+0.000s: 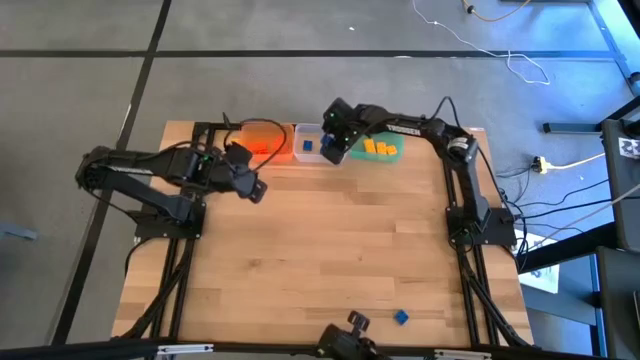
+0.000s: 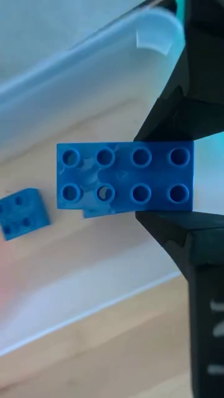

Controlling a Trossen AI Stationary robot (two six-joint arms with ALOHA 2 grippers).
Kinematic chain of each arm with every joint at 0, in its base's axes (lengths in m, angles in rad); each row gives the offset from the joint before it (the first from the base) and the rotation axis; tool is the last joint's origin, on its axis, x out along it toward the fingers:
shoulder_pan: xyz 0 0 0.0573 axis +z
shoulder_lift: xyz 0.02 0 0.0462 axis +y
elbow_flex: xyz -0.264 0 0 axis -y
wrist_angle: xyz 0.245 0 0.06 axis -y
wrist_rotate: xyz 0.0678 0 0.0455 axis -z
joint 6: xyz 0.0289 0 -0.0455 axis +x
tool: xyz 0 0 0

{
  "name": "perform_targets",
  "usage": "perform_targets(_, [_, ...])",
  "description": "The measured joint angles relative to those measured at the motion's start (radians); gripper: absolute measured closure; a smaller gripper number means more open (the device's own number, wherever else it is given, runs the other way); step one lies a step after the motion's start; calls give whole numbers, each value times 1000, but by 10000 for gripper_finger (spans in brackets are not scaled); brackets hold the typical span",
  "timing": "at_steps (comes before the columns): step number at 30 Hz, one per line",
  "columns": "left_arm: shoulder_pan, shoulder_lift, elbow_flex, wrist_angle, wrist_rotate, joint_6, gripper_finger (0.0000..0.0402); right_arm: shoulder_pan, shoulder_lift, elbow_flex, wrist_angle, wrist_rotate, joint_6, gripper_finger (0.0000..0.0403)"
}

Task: Sort & place blocks by color
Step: Put the blue game piece into the transparent bin, then put the yellow game piece into the green bin

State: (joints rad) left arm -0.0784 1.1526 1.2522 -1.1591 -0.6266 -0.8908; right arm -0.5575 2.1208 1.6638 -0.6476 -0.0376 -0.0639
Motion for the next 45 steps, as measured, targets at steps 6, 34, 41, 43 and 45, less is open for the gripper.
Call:
perform_targets(6, [113, 7, 0, 0, 0, -18, 244, -8, 29, 0, -12, -1, -49, 262])
perform_targets(34, [864, 325, 0, 15, 185, 80, 244, -11, -210, 2, -53, -9, 57, 120])
perform_targets(41, [1017, 464, 0, 62, 208, 148, 244, 4, -318, 2, -11, -9, 63, 120])
perform_targets(43, [1046, 500, 0, 90, 251, 186, 244, 9, -337, 2, 6, -9, 63, 120])
perform_targets(45, [1072, 537, 0, 139, 318, 236, 244, 17, -349, 2, 27, -9, 61, 120])
